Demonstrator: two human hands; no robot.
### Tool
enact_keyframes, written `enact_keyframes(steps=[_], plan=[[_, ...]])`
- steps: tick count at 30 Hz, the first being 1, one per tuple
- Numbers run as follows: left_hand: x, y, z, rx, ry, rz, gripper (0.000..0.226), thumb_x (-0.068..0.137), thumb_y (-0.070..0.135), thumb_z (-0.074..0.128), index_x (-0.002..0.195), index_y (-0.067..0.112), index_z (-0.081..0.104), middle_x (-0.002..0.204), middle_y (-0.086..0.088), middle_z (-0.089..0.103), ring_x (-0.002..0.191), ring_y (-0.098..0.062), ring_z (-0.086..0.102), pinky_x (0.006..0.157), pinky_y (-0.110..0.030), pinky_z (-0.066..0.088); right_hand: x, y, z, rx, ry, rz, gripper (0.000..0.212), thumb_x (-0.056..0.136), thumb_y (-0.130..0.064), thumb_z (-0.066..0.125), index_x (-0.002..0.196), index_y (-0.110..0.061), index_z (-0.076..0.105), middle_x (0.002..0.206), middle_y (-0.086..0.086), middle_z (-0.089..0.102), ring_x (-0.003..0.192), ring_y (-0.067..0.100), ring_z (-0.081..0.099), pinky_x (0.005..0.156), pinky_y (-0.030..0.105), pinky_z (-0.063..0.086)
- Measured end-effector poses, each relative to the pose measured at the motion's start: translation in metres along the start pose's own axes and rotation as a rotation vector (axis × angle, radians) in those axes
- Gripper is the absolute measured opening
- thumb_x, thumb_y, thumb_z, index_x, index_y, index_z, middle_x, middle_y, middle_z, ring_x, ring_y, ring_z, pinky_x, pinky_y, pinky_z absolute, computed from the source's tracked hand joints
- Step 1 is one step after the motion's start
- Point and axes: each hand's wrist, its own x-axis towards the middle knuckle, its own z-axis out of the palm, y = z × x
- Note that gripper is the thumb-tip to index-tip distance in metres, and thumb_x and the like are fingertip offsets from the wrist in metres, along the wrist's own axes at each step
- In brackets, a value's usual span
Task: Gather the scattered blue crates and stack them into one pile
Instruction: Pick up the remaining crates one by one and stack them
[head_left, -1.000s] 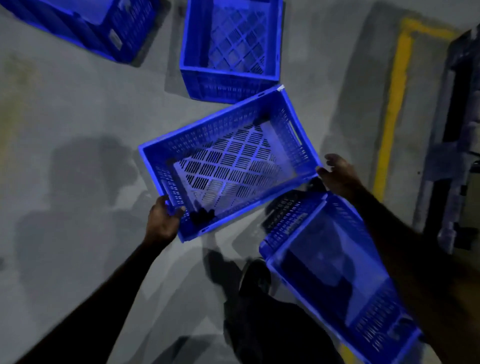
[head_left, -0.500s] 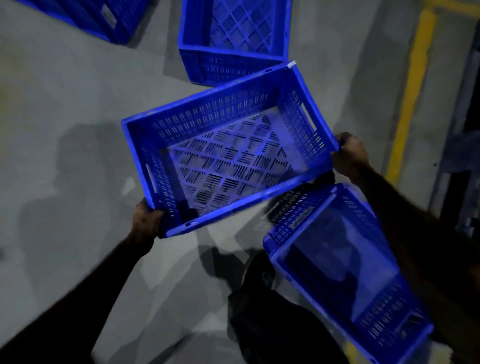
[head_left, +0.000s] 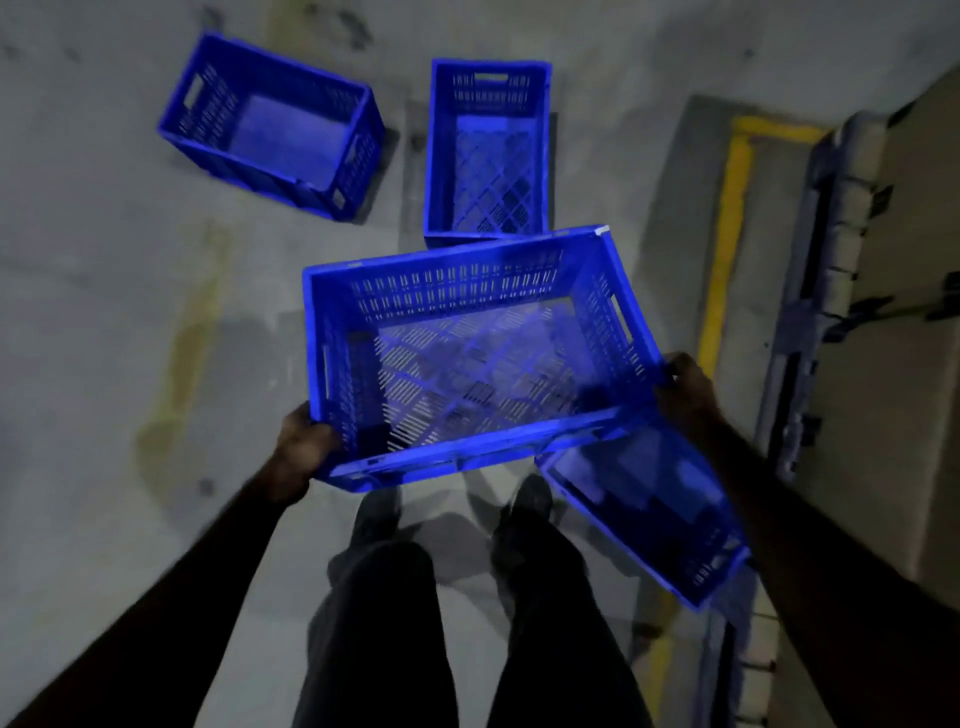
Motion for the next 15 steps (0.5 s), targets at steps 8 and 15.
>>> enact_keyframes(steps=[8,15], plan=[[-0.018,0.049,-0.068,0.103,-0.183,0.117,0.057,0.053,0.005,0.052,0.109,0.001,0.064,0.084,-0.013,0.07,0.064,-0.022,0.066,0.05,-0.026,0.055,-0.148,-0.027,-0.037,0.089,0.143,0.051,0.041,0.081,-0.008,0.059,0.119,0.007,0.061,0.11,0.031,0.065,0.099,0.038,0.062,0.085,0.051,0.046],[-0.013,0.113,-0.095,0.283,-0.363,0.246,0.056,0.051,0.004,0.055,0.106,0.005,0.065,0.092,-0.015,0.069,0.071,-0.027,0.061,0.051,-0.025,0.053,-0.26,0.0,-0.008,0.403,0.314,0.222,0.06,0.059,-0.03,0.053,0.117,-0.014,0.057,0.1,0.021,0.059,0.089,0.029,0.054,0.071,0.049,0.046]])
